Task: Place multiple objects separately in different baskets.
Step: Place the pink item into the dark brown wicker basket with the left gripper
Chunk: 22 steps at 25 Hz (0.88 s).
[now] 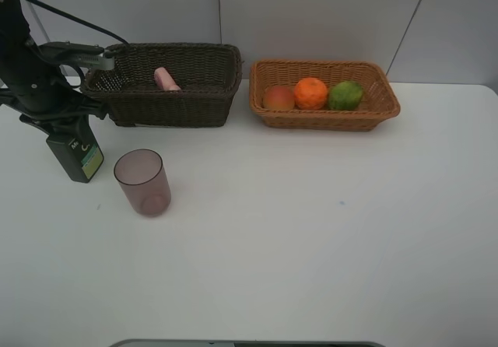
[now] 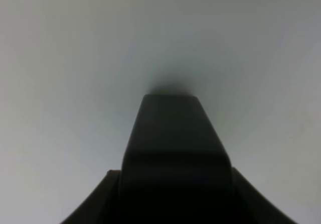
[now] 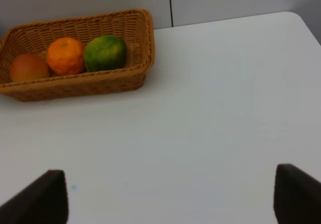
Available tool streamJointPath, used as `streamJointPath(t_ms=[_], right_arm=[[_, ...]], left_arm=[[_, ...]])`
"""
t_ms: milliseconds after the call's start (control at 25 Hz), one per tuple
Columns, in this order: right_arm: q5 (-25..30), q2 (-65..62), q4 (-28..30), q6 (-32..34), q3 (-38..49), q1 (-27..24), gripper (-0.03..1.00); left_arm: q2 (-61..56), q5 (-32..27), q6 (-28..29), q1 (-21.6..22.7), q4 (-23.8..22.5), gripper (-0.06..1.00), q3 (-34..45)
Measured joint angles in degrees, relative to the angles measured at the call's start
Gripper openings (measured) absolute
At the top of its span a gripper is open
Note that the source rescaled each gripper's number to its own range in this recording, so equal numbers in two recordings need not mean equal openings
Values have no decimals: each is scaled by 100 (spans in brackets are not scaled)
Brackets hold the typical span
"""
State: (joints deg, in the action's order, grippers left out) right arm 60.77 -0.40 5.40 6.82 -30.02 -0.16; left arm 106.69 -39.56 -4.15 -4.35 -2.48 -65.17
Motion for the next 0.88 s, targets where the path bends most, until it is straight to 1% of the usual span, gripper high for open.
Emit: streamJointPath(t_ms=[240,320,480,600,760,880], right_arm=[[0,0,0,0,0,0,78],[0,0,0,0,0,0,78],[0,0,0,0,0,0,78],[0,0,0,0,0,0,78],[0,0,0,0,0,0,78],[0,0,0,0,0,0,78]], left_arm=[[0,-7,0,0,6,44,0],[-7,-101,0,0,23,44,-37],[-146,-714,78,0,174,44,-383],[-377,-1290,285,0,334,44,-891],[-545,-2035,415,-20,398,44,-1672],[-556,-2359,415,-128,398,44,-2160]])
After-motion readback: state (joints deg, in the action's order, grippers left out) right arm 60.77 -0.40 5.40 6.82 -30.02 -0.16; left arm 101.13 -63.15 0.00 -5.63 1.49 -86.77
